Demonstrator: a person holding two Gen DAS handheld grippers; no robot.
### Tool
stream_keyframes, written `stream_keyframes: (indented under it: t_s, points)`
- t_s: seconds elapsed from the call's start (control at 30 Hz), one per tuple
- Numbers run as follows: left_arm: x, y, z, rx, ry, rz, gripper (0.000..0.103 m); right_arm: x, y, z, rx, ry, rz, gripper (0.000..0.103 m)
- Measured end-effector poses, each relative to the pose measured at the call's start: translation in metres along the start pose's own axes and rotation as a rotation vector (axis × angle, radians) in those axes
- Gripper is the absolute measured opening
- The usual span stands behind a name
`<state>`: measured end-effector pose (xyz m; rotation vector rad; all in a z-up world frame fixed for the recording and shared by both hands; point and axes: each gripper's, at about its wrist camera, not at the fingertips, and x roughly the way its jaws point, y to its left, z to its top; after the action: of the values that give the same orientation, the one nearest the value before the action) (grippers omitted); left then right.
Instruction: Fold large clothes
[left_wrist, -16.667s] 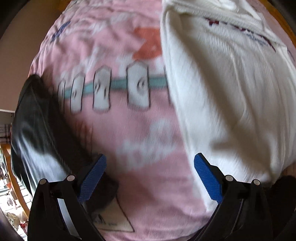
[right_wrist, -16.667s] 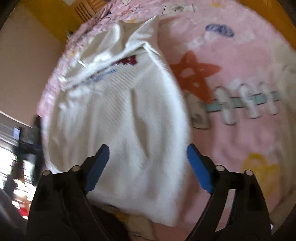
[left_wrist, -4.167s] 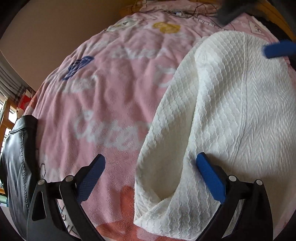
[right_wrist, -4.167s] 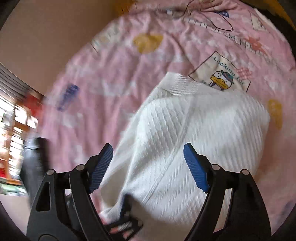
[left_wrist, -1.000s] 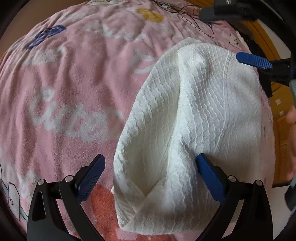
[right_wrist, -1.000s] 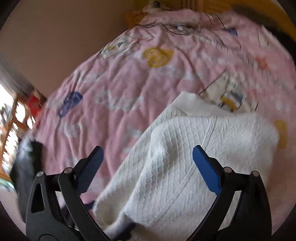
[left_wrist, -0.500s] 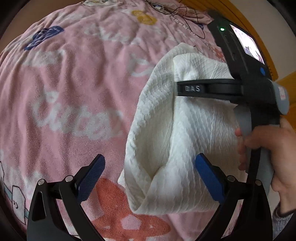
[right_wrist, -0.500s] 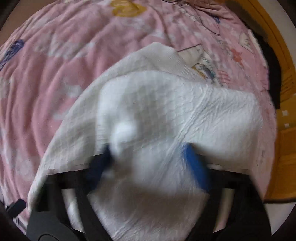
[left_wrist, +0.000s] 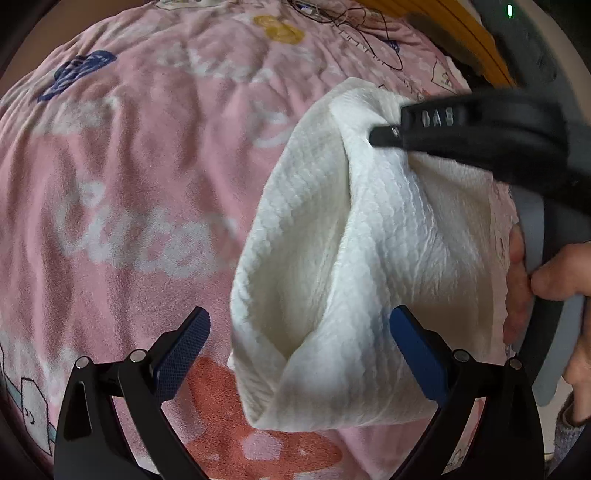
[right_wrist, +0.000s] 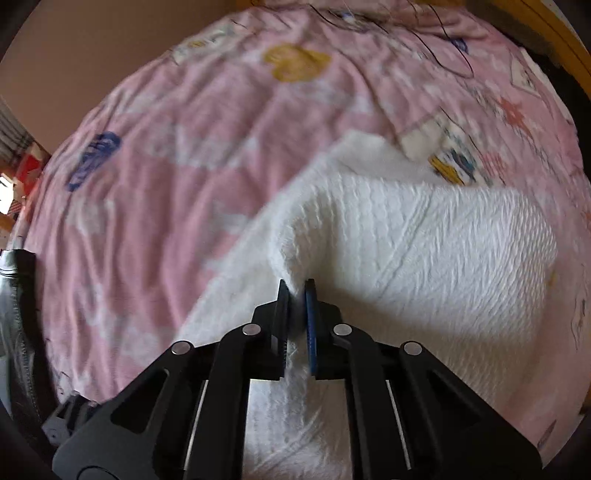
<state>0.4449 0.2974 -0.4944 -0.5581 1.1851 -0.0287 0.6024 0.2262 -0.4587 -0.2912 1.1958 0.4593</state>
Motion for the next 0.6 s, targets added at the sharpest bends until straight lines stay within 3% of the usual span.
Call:
stream_keyframes:
  t_s: [0.13,0.23,0.33,0.43,0.6]
  points:
    - [0.002,-0.004,0.001,0.007,0.001,0.007,0.095,0.014,-0.007,0.007,0.076,-0.004,0.084,0.007]
    - [0.007,-0.004,0.002,0.0,0.012,0.012,0.095,0.046,-0.016,0.007,0.141,0.048,0.13,0.005]
    - [0.016,-0.004,0.001,0.0,0.033,0.081,0.095,0.068,-0.015,0.003,0.15,0.07,0.15,0.005]
    - [0.022,0.001,0.001,-0.037,0.045,0.088,0.095,0.08,-0.018,0.003,0.188,0.088,0.179,0.005]
    - [0.029,0.004,-0.001,-0.095,0.066,0.068,0.096,0.071,-0.006,0.007,0.11,0.083,0.139,0.008]
